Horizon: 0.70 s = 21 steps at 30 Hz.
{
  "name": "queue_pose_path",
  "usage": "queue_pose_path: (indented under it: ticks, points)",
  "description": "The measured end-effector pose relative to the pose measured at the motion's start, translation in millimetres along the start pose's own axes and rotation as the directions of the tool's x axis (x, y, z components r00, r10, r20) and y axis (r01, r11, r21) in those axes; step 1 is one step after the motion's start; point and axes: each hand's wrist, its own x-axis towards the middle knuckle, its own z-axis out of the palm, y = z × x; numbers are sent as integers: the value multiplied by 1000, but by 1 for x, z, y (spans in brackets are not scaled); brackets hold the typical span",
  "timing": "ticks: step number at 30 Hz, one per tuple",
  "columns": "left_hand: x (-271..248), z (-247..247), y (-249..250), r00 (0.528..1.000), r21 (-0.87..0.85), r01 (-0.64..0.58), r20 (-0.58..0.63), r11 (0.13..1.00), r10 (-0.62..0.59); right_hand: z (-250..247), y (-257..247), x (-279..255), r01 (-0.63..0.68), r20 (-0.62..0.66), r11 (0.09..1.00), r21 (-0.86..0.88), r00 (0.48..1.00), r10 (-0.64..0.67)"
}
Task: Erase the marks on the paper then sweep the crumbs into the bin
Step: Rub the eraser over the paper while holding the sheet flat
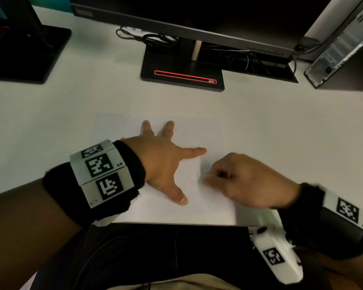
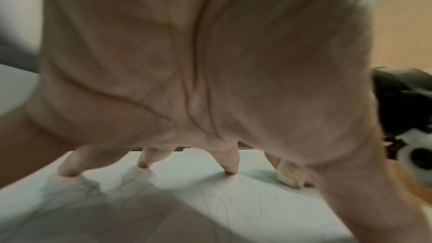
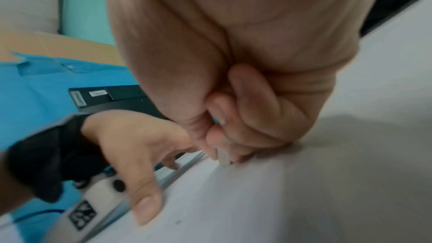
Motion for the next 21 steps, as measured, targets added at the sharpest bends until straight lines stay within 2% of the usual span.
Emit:
queue_pose_path:
  ticks: [2, 5, 7, 9, 11, 15, 16, 19, 21]
  points:
    - [-1, -1, 1, 1000, 9, 3, 1, 1000, -3, -3, 1, 3, -25, -52, 1000, -7, 998, 24]
    - [-2, -3, 4, 1000, 34, 6, -1, 999, -6, 10, -14, -9, 80, 62, 997, -16, 995, -79]
    - [-2, -3, 4, 1000, 44, 6, -3, 999, -6, 10, -14, -8, 84, 91, 996, -8, 992, -83]
    - [-2, -3, 3, 1000, 28, 6, 2, 1000, -6, 1, -5, 3, 11, -1, 1000, -9, 1000, -11]
    - [-2, -3, 2, 1000, 22, 4, 5, 1000, -5, -1, -5, 5, -6, -58, 1000, -9, 998, 6]
    - [-3, -4, 4, 1000, 37, 5, 6, 999, -5, 15, -22, -12, 99, 99, 995, 7, 990, -100]
    - [-3, -4, 4, 1000, 41, 6, 5, 999, -6, 12, -20, -9, 86, 96, 996, 7, 992, -86]
    - [-3, -5, 5, 1000, 40, 9, 5, 999, -10, 0, -7, 4, 3, -44, 1000, -19, 999, -4]
    - [-3, -4, 5, 1000, 41, 9, 5, 999, -10, 4, -11, 1, 33, -31, 999, -19, 999, -33]
